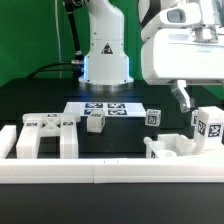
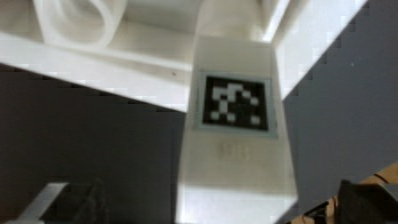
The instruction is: Assemble chair
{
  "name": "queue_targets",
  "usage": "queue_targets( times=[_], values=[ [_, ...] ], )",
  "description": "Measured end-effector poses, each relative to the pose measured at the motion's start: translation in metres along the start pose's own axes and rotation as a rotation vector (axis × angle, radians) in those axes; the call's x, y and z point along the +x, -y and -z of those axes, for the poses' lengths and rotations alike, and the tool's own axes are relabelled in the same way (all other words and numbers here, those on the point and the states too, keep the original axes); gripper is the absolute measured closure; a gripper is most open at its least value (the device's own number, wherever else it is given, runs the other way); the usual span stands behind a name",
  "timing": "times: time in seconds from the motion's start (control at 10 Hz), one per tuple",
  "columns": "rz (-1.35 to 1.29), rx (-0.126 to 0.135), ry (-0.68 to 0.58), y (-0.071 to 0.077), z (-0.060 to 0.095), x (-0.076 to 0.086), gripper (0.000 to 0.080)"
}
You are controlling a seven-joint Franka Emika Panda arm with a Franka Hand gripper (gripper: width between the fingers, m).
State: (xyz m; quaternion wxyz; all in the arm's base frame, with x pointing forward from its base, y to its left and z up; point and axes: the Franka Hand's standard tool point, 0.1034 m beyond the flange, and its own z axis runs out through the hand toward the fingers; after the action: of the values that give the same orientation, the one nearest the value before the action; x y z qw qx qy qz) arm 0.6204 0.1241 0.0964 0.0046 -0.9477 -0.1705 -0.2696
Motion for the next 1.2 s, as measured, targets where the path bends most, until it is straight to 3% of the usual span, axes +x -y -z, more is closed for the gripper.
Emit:
queue_targets(
  times=[0.3,0.7,1.2],
  values=[
    [0.003,0.041,0.233,0.002,-0.009,-0.002,0.0150],
    [-0.008,0.095,0.545,0.004,-0.008,0.000,0.0150],
    [-0.007,0.090,0.516,-0.004,-0.012,0.002,0.0150]
  ],
)
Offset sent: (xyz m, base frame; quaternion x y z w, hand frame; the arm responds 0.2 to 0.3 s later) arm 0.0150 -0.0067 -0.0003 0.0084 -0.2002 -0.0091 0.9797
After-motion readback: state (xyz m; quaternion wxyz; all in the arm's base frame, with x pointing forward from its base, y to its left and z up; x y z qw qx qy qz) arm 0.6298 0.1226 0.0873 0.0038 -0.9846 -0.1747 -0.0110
